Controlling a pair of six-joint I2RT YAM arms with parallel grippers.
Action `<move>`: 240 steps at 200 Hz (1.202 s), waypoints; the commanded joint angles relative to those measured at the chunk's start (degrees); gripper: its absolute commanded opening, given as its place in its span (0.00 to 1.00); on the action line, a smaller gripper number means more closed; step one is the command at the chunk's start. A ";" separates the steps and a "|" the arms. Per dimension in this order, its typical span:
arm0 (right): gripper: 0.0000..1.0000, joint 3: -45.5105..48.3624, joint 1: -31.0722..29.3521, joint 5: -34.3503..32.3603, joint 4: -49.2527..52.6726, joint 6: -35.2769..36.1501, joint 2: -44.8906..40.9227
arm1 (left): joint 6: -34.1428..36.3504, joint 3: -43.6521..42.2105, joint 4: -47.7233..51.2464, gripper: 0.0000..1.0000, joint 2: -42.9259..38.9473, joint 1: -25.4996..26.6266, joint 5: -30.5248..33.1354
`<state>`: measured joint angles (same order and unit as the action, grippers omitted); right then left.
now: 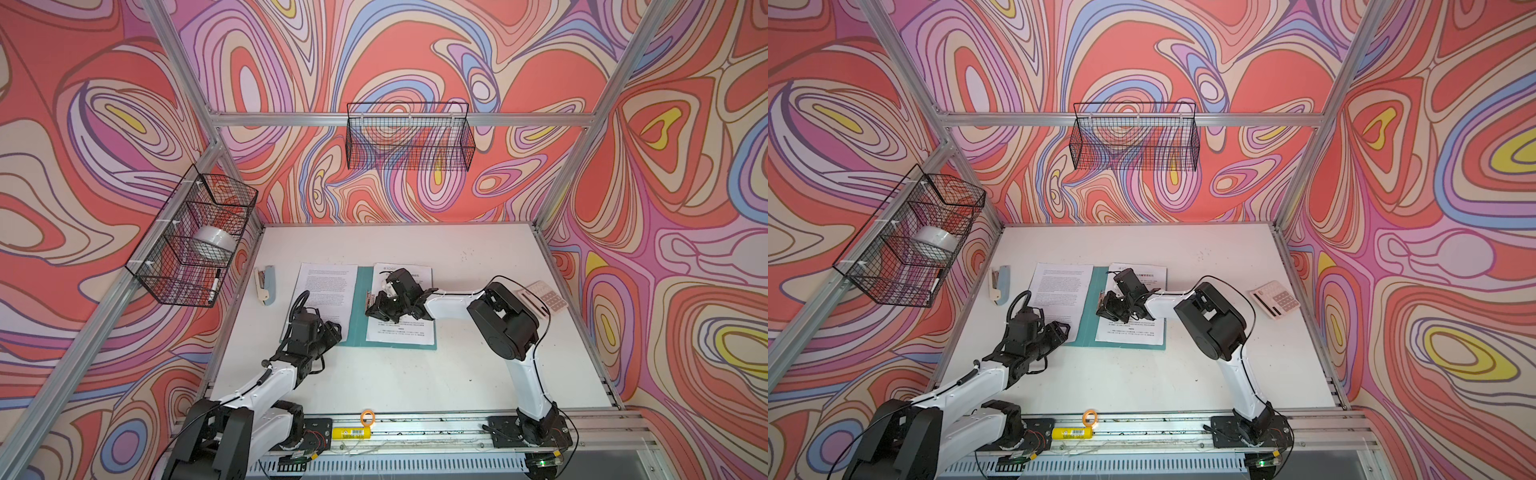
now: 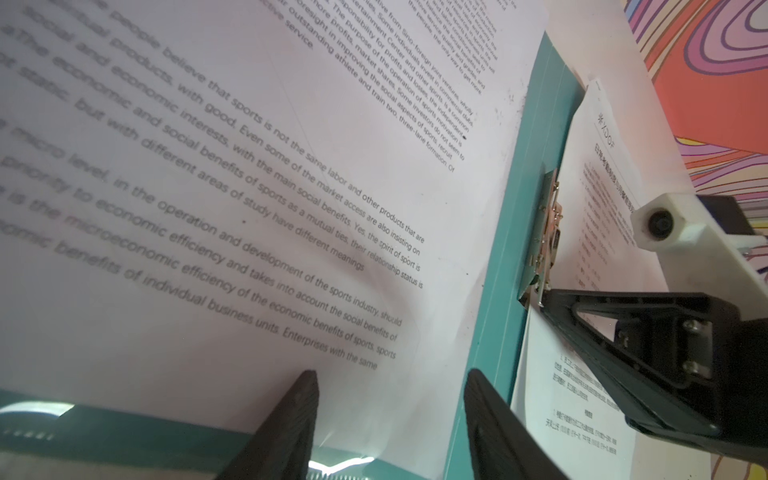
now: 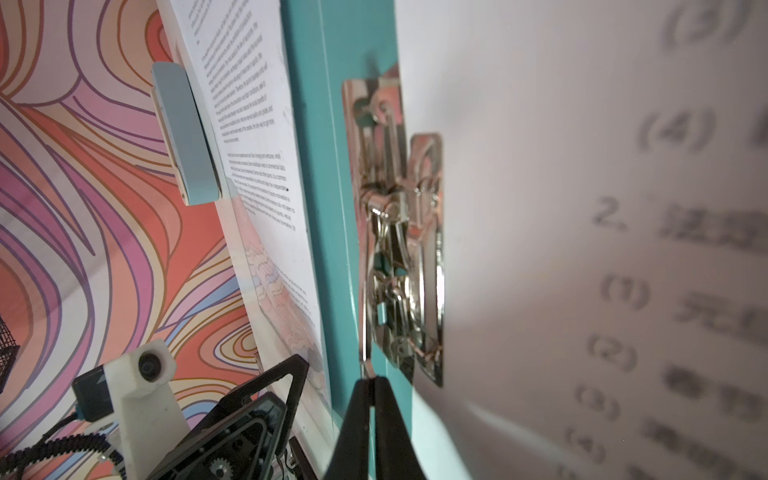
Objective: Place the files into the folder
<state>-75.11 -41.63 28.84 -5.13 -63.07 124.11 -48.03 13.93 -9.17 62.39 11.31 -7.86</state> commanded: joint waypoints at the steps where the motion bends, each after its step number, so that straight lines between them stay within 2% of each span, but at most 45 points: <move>1: 0.00 3.66 0.67 -6.16 10.97 1.32 3.08 | 0.33 -1.28 5.21 0.57 1.52 0.29 1.18; 68: 0.00 2.72 0.67 -6.08 12.05 2.00 5.29 | 0.39 -1.04 4.99 0.57 2.29 0.29 0.96; 125: 0.00 -2.97 0.49 -5.97 16.58 3.31 7.95 | 0.74 -0.84 2.87 0.57 5.43 0.29 -0.47; 173: 0.00 -2.90 0.32 -2.54 11.04 0.44 6.61 | 1.01 -0.66 2.37 0.57 6.34 0.29 -0.84; 221: 0.00 0.50 0.24 2.97 -0.34 -6.14 4.72 | 1.18 -0.57 1.71 0.57 7.13 0.25 -1.41; 240: 0.00 0.47 0.14 2.27 0.80 -5.49 4.10 | 1.23 -0.57 1.63 0.57 7.31 0.29 -1.58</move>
<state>-76.86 -40.82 31.48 -7.29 -66.32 126.65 -46.92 14.83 -14.79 67.53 11.31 -8.27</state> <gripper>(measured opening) 0.048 0.571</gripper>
